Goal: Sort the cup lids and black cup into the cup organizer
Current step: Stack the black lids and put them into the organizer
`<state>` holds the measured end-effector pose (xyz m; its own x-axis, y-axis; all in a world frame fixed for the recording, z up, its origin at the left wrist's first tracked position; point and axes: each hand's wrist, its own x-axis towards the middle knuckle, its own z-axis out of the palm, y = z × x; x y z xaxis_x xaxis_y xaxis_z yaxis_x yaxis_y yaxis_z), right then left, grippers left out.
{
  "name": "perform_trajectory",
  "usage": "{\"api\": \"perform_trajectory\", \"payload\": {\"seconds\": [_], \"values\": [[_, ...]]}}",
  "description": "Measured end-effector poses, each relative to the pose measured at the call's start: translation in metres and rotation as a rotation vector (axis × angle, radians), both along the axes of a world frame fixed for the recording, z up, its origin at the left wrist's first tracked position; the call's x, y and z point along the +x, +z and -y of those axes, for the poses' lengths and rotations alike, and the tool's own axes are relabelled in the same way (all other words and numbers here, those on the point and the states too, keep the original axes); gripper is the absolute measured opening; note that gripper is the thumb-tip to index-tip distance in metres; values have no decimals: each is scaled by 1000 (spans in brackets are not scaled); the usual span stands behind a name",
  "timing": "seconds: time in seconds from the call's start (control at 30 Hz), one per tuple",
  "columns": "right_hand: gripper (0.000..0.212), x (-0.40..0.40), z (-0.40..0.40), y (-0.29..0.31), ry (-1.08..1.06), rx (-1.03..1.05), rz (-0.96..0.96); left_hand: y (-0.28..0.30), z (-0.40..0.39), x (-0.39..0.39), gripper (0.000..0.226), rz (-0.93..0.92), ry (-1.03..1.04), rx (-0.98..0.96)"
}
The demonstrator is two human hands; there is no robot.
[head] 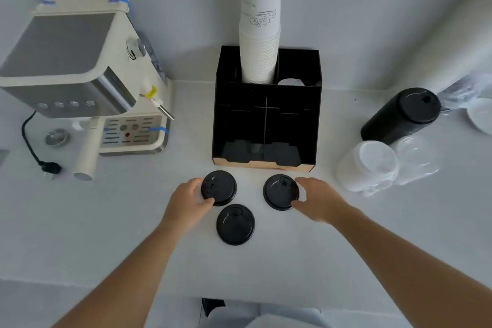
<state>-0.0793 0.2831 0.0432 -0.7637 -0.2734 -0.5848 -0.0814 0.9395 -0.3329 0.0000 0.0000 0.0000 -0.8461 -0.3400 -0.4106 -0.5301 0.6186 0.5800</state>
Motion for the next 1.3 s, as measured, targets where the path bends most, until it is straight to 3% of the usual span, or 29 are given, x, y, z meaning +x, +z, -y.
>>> {"api": "perform_trajectory", "payload": {"seconds": [0.17,0.3,0.6,0.9,1.07,1.3], "values": [[83,4,17,-15,-90,-36,-32,-7,-7,-4,63,-45,4,-54],[93,5,29,-25,-108,-16,-93,-12,-10,-9,85,-25,-3,-113],[101,5,38,-37,-42,82,-118,-15,-21,-20,94,10,-67,-195],[88,5,39,-37,-24,90,-129,-16,-22,-26,86,19,-142,-312],[91,12,41,-29,-15,9,-130,-14,-11,-20,87,-2,-122,-243],[91,50,52,-22,48,-209,-80,-8,20,13,94,-27,-29,20]]}}
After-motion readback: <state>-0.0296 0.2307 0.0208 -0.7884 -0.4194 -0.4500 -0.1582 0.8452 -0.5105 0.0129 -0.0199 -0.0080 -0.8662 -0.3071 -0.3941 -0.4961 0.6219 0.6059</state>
